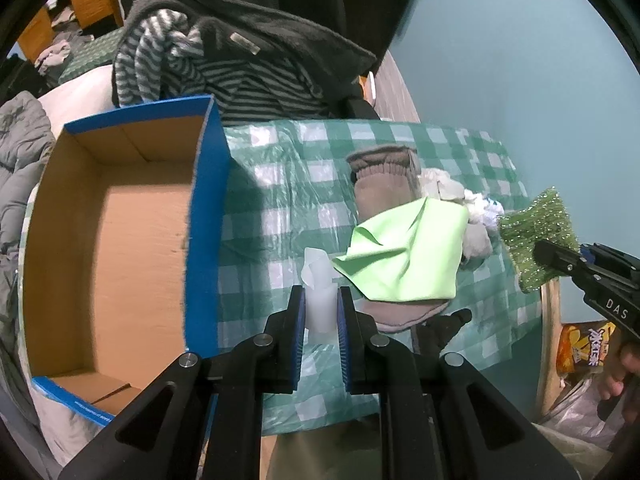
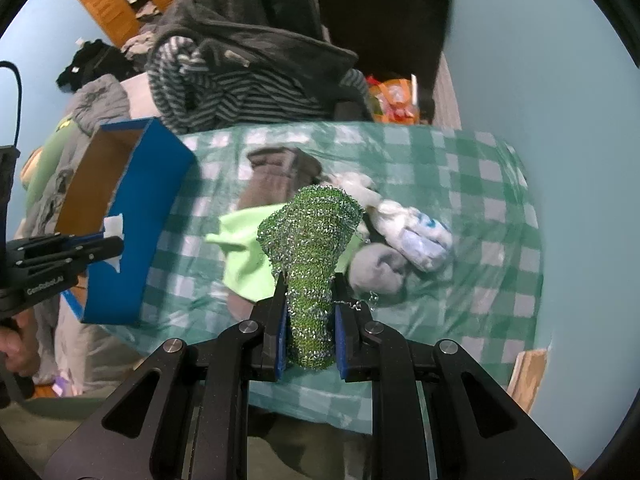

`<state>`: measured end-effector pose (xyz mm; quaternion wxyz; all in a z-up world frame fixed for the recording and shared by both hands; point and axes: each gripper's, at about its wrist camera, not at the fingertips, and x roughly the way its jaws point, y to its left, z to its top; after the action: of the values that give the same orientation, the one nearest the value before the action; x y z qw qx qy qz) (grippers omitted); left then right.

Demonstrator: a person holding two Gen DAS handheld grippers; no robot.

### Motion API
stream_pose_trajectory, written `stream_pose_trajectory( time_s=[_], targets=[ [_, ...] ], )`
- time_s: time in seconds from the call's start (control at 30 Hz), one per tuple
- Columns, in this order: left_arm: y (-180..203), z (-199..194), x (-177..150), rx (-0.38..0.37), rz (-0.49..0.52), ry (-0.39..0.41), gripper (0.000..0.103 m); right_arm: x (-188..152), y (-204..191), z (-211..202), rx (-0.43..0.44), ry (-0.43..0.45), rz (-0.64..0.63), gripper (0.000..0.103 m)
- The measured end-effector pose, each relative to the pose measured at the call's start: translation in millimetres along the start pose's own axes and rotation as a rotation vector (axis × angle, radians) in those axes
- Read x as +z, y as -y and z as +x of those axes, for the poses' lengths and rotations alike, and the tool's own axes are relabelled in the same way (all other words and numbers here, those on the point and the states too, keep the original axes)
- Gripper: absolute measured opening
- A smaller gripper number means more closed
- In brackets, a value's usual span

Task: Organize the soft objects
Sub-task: 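Lift the green knit pad with the right gripper and carry it over the box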

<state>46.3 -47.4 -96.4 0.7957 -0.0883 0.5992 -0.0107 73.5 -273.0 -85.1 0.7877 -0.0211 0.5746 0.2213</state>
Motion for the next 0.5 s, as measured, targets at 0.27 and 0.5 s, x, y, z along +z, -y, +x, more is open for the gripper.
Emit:
stream_pose_trajectory(
  time_s=[0.27,0.5],
  targets=[
    [-13.4,-21.4,0.0,0.019,-0.026,0.042,0.015,16.7,-31.3,-5.4,0.034,0.016,-0.071,0.017],
    [-27.0,-36.9,-3.3,0.047,-0.047,0.074,0.014,32.1,-60.6,-6.8,0.064,0.029,-0.133,0.017]
  ],
)
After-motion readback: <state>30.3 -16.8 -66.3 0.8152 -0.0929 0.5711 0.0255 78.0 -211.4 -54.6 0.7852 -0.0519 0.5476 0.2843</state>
